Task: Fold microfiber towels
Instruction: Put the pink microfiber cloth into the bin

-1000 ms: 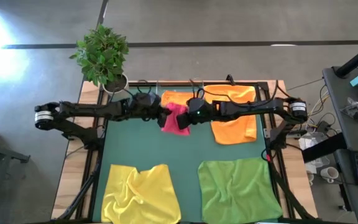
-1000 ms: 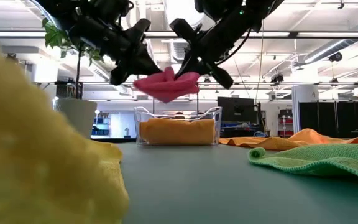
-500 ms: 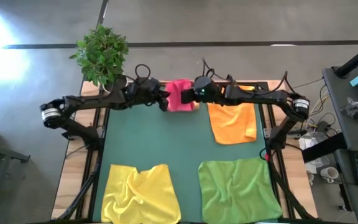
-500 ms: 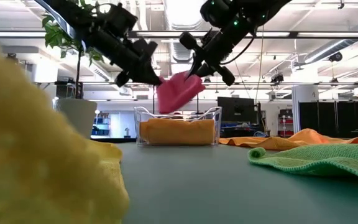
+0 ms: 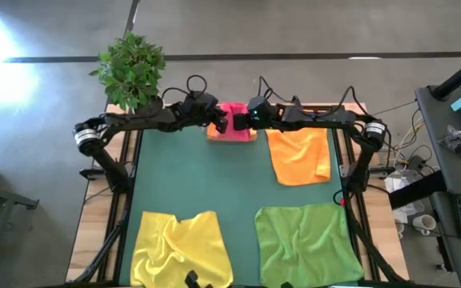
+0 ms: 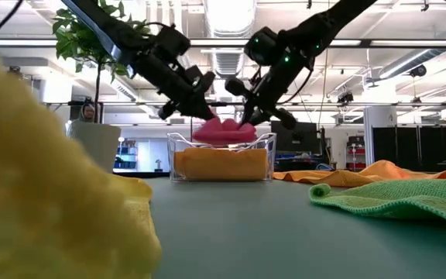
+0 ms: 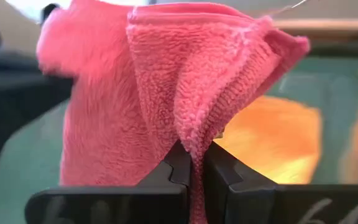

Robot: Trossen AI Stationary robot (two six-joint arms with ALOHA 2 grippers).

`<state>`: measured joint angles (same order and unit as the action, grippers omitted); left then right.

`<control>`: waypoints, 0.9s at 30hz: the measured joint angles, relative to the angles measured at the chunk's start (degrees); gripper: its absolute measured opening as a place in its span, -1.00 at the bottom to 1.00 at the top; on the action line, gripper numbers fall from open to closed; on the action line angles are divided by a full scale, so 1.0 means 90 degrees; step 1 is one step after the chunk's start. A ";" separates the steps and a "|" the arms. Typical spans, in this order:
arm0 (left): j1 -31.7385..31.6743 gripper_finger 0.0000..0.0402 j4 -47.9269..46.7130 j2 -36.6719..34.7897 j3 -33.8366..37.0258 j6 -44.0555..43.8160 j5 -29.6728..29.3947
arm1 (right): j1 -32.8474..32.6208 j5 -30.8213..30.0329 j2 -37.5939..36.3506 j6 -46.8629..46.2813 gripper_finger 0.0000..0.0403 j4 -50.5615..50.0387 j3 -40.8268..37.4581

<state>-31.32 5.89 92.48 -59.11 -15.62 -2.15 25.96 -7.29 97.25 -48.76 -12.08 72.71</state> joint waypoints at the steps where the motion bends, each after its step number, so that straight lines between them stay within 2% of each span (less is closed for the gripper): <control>1: -0.0016 -1.00 -0.0101 0.0085 -0.0076 0.0001 -0.0001 | 0.0062 0.0002 0.0000 0.0051 -0.96 -0.0036 0.0000; 8: -0.0176 -1.00 -0.0260 0.0389 -0.0197 -0.0006 -0.0002 | 0.0438 0.0297 0.0081 0.0259 -0.96 -0.0162 0.0000; 18: -0.0371 -1.00 -0.0476 0.0389 -0.0184 -0.0049 -0.0007 | 0.0454 0.0676 0.0434 0.0250 -0.96 -0.0212 0.0005; 27: -0.0383 -1.00 -0.0546 0.0389 -0.0177 -0.0009 -0.0010 | 0.0486 0.0660 0.0452 0.0433 -0.88 -0.0289 0.0022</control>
<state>-34.76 0.98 95.98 -60.71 -15.70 -2.24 30.34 -1.35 101.32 -44.86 -14.68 72.90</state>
